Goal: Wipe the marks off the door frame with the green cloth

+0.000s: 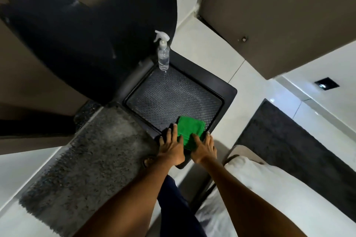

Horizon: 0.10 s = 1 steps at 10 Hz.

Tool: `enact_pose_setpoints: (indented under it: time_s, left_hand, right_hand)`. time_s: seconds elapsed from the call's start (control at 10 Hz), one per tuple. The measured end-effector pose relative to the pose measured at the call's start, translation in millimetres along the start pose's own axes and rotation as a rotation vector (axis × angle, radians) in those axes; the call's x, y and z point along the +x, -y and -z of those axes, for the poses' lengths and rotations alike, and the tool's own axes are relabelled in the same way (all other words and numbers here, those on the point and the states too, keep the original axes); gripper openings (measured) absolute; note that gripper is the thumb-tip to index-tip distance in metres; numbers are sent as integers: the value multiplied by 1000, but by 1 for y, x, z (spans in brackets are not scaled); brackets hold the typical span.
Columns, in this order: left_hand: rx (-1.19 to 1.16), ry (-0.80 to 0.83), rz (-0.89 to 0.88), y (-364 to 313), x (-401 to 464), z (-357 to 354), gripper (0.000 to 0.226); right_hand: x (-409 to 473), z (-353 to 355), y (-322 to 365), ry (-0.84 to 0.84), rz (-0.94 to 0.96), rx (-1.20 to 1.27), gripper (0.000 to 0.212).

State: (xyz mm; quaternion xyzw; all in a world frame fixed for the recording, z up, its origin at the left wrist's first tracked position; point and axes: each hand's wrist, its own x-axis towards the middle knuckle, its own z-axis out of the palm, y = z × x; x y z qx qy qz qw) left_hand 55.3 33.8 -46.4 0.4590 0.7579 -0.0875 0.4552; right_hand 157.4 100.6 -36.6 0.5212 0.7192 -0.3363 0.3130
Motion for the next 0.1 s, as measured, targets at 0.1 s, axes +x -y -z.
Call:
enact_pose_setpoints:
  time_s: [0.1]
  left_hand:
    - [28,-92,-19,19,-16,2,72]
  right_hand:
    - [-14,-8,7,-130,85,-114,72]
